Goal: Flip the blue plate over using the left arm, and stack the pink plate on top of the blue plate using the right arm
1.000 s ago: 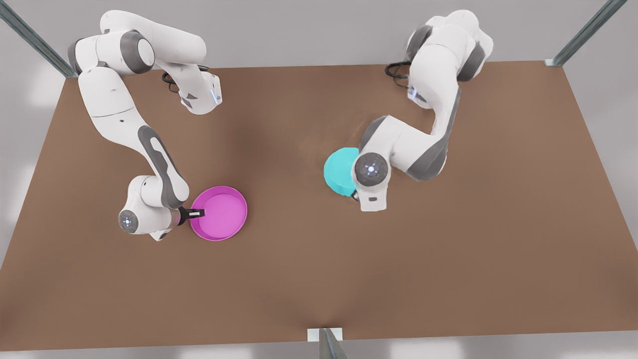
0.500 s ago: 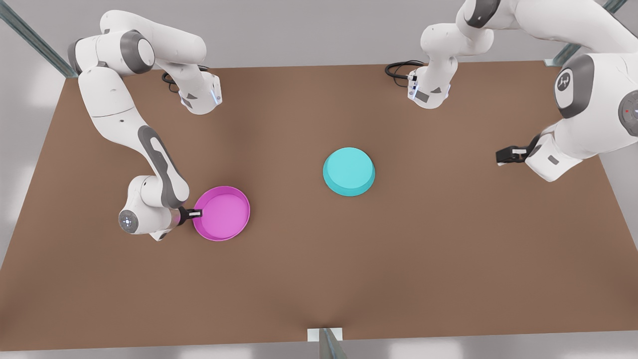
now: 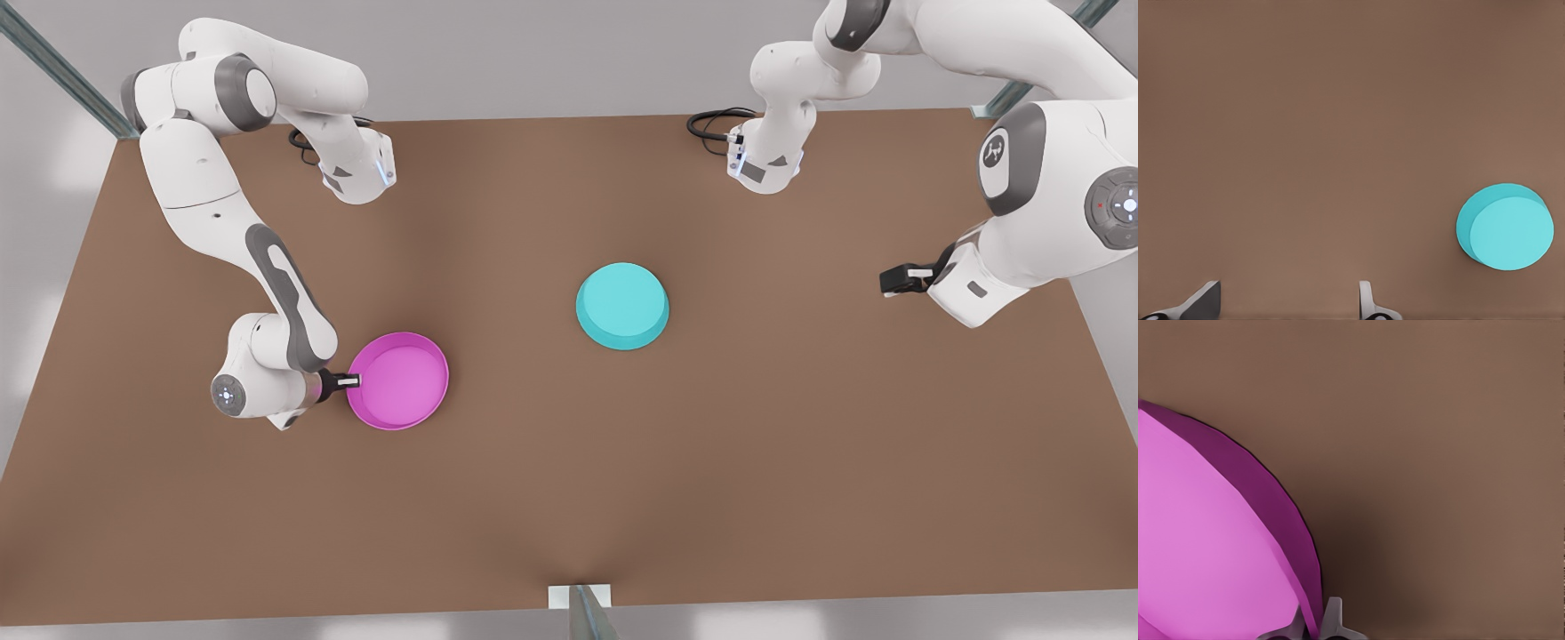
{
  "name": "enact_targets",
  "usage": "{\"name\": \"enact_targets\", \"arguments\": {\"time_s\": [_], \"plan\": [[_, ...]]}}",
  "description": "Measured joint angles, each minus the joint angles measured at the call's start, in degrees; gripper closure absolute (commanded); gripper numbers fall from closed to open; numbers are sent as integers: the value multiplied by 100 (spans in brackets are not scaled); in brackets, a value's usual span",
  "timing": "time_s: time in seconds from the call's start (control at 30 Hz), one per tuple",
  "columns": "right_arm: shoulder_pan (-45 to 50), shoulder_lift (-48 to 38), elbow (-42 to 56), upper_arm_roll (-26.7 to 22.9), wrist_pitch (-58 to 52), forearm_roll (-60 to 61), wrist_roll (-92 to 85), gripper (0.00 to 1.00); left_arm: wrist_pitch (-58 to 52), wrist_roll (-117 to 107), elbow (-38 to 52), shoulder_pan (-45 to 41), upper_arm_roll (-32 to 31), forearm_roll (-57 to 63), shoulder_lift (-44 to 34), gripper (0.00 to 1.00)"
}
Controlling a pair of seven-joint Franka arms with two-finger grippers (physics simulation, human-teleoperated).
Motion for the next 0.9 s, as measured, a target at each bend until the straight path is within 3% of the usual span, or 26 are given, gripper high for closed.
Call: {"name": "enact_targets", "arguments": {"time_s": [0.53,0.73,0.9], "plan": [[146,-42,847,13,-1135,268,162,79,-44,-26,0,-80,-1,25,-18,0],[141,-61,1032,730,-1372,578,189,79,-44,-21,0,-98,-1,28,-70,0],[714,-53,1138,773,-1223,742,189,79,-44,-19,0,-98,0,28,-70,0]]}}
